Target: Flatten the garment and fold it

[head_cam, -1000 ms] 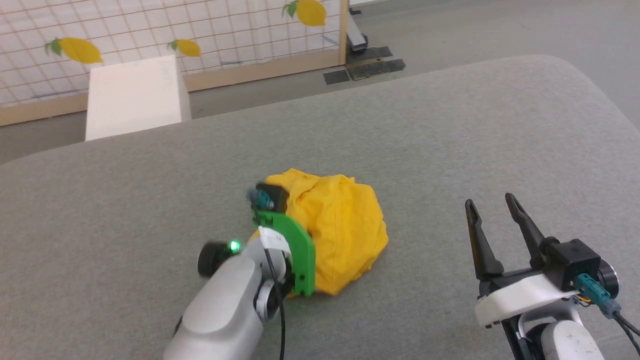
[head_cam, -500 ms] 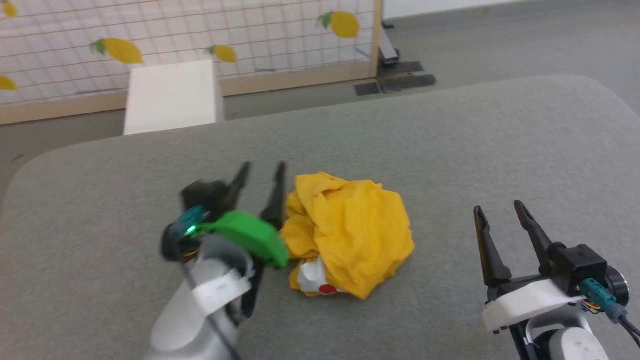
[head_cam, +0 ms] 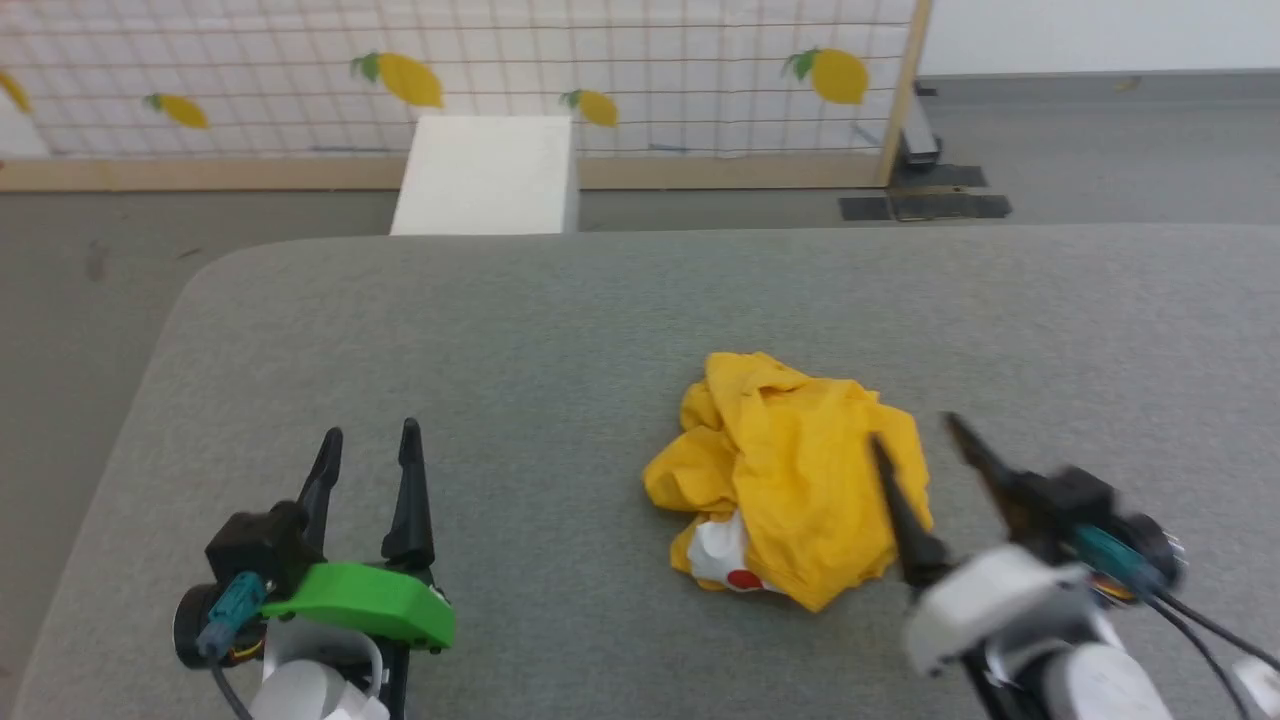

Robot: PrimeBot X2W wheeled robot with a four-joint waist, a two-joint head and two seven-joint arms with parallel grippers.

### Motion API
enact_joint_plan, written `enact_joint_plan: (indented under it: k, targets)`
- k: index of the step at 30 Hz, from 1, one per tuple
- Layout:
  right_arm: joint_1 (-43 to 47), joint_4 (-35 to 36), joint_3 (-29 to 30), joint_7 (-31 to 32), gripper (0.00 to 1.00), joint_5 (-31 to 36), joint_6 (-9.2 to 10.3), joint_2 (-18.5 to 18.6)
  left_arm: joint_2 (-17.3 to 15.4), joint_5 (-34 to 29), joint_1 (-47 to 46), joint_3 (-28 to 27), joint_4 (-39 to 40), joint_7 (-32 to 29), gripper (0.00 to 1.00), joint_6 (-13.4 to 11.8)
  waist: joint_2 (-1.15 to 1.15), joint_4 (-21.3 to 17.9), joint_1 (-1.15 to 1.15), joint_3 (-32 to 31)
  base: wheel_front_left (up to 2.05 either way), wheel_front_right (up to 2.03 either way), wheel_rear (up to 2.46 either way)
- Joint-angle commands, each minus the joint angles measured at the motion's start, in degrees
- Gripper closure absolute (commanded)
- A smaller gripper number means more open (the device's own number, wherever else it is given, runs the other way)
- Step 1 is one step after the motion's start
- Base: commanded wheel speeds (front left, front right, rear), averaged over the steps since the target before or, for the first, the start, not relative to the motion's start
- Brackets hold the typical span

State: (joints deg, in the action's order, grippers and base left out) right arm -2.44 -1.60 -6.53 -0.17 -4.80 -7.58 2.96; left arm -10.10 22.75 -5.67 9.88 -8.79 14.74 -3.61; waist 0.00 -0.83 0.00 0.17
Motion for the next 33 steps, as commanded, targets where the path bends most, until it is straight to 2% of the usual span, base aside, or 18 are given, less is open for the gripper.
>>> enact_joint_plan:
  k: [1,5,10,14,15,16,17,23,29,33]
  targets:
    - [-2.58,-0.41,-1.91,2.58,0.00,-0.73,0.09,-0.08,0.78,-0.84,1.12,-0.90,0.89,0.25,0.00,0.37,0.00,2.22,0.00,1.16,0.00,0.00,0.00]
    - [-8.56,-4.13,-7.37,13.09,0.00,-1.41,0.09,-0.08,2.85,-2.66,1.93,-2.61,2.65,0.25,0.00,1.59,0.00,4.06,0.00,2.80,0.00,0.00,0.00]
    - [-14.65,-10.06,-8.16,25.92,0.00,-1.56,0.09,-0.08,4.78,-4.42,1.07,-3.92,2.66,0.25,0.00,3.66,0.00,6.52,0.00,4.62,0.00,0.00,0.00]
    - [-17.68,-13.13,-8.02,33.21,0.00,0.88,0.09,-0.08,5.80,-5.59,0.23,-4.57,2.65,0.25,0.00,4.89,0.00,8.11,0.00,5.81,0.00,0.00,0.00]
    - [-18.08,-13.63,-7.86,34.53,0.09,1.01,0.09,-0.08,5.99,-5.80,0.13,-4.68,2.63,0.25,0.00,5.09,0.00,8.39,0.00,5.98,0.00,0.00,0.00]
    - [-18.56,-14.00,-7.85,35.78,0.57,1.22,0.09,-0.08,6.20,-5.98,0.07,-4.87,2.60,0.25,0.00,5.26,0.00,8.66,0.00,6.17,0.00,0.00,0.00]
    - [-18.88,-14.14,-7.79,36.46,1.00,1.51,0.09,-0.08,6.35,-6.09,0.06,-5.01,2.55,0.25,0.00,5.37,0.00,8.78,0.00,6.25,0.00,0.00,0.00]
    - [-21.36,-12.11,-7.99,35.18,1.00,-0.53,0.09,-0.08,6.92,-6.73,0.43,-6.17,2.14,0.26,0.00,5.97,0.00,8.60,0.00,5.87,0.00,0.00,0.00]
    - [-29.52,-8.41,-11.79,27.89,1.00,-7.54,0.09,-0.08,7.09,-7.32,0.52,-7.36,1.84,0.26,0.00,6.38,0.00,6.50,0.00,5.04,0.00,0.00,0.00]
    - [-35.02,-6.90,-10.76,22.05,1.00,-11.39,0.09,-0.08,7.14,-7.98,0.52,-7.69,1.67,0.26,0.00,6.73,0.00,5.15,0.00,4.22,0.00,0.00,0.00]
